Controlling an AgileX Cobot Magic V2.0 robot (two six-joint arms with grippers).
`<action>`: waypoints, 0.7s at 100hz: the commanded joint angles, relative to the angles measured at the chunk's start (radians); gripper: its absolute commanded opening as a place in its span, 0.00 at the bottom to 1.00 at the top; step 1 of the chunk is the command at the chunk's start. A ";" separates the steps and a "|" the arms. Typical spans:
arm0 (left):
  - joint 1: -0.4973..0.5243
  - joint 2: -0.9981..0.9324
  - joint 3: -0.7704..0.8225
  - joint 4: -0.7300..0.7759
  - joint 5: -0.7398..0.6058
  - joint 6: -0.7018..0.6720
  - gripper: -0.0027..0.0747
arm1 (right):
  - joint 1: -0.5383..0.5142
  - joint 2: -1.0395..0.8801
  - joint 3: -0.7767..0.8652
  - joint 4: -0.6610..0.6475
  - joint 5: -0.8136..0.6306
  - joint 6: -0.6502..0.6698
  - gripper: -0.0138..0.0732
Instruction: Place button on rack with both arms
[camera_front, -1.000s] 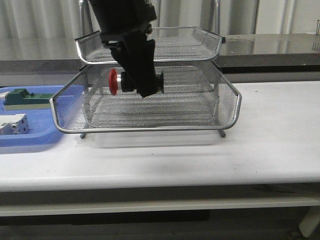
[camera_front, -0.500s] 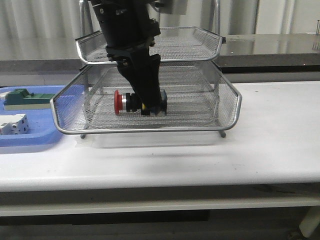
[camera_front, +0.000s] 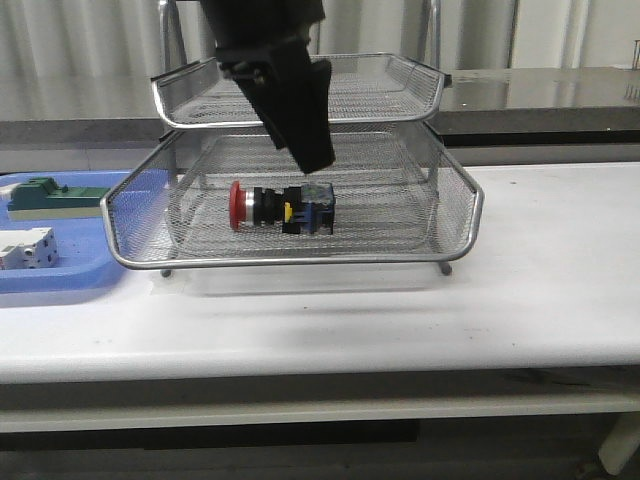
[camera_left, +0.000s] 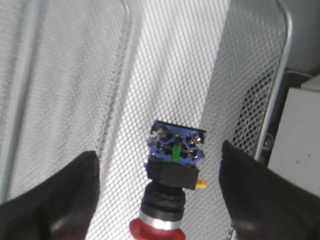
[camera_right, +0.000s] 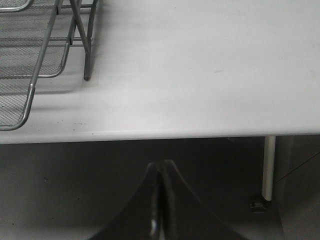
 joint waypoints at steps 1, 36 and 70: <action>-0.004 -0.097 -0.041 -0.020 0.045 -0.034 0.66 | -0.001 0.002 -0.036 -0.021 -0.067 -0.003 0.08; 0.055 -0.277 -0.009 0.123 0.045 -0.194 0.63 | -0.001 0.002 -0.036 -0.021 -0.067 -0.003 0.08; 0.330 -0.558 0.277 0.031 0.029 -0.239 0.55 | -0.001 0.002 -0.036 -0.021 -0.067 -0.003 0.08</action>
